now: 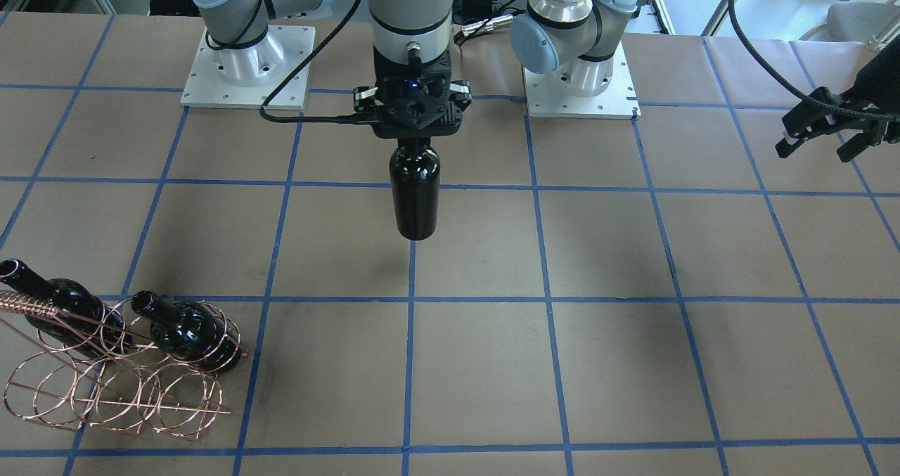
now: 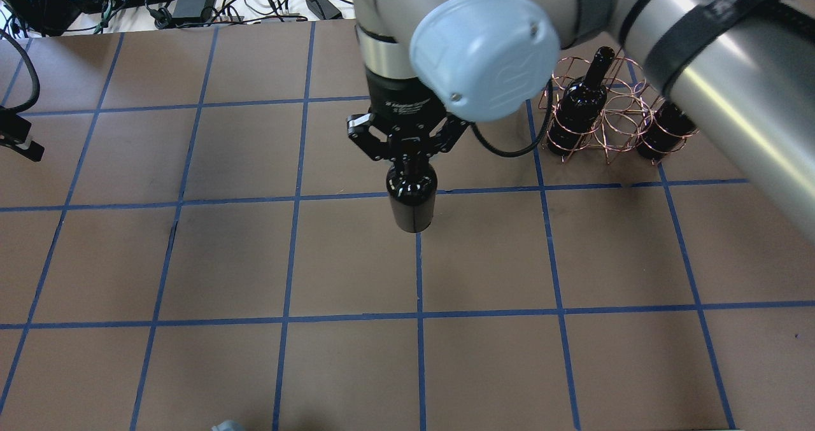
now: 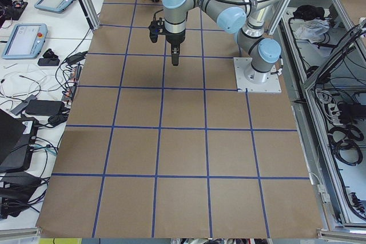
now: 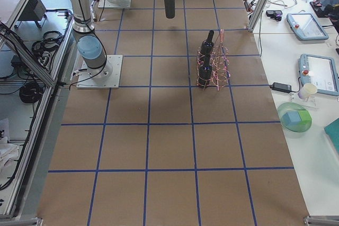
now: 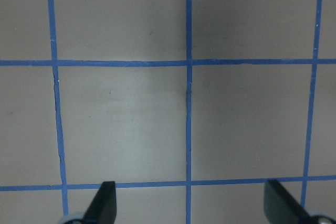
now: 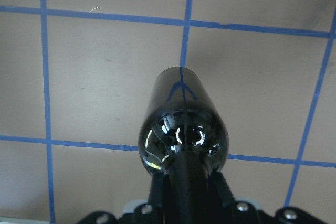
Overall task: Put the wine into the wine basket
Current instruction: 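Lower the bottle into the empty slot of the copper wire rack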
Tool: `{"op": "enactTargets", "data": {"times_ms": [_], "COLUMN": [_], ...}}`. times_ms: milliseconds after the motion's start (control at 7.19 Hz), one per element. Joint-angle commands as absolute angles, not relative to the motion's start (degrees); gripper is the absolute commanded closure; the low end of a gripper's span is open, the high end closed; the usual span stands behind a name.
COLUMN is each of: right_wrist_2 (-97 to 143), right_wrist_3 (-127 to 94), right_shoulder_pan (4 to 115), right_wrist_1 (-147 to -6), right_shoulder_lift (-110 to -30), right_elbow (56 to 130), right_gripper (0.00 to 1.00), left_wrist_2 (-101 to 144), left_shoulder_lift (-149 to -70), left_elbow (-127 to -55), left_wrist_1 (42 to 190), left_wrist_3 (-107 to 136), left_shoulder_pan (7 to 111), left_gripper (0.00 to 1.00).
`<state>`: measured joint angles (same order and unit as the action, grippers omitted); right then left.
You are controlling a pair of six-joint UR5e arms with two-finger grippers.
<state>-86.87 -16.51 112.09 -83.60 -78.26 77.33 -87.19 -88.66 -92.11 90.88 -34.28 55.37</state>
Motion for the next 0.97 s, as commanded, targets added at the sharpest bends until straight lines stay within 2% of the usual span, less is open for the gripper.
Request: {"op": "enactTargets", "data": {"times_ms": [0, 556, 835], "right_wrist_2": [-89.2, -96.9, -97.3], "right_wrist_3": [-4.6, 16.9, 27.5], "right_shoulder_pan": [102.3, 88.7, 81.0], "right_wrist_1": [-79.7, -73.7, -74.0], "right_shoulder_lift": [-82.7, -87.9, -87.9], "right_elbow": [77.3, 77.2, 77.2], "right_gripper": [1.00, 1.00, 1.00], "left_wrist_2": [-87.2, -87.1, -85.3], "left_shoulder_lift": [-88.7, -88.5, -87.5], "left_elbow": [-92.1, -92.2, -91.1], "left_wrist_1": [90.9, 90.9, 93.2], "left_wrist_3": [-34.3, -31.8, -21.9], "left_shoulder_pan": [55.4, 56.1, 61.8], "left_gripper": [0.00, 0.00, 0.00]}}
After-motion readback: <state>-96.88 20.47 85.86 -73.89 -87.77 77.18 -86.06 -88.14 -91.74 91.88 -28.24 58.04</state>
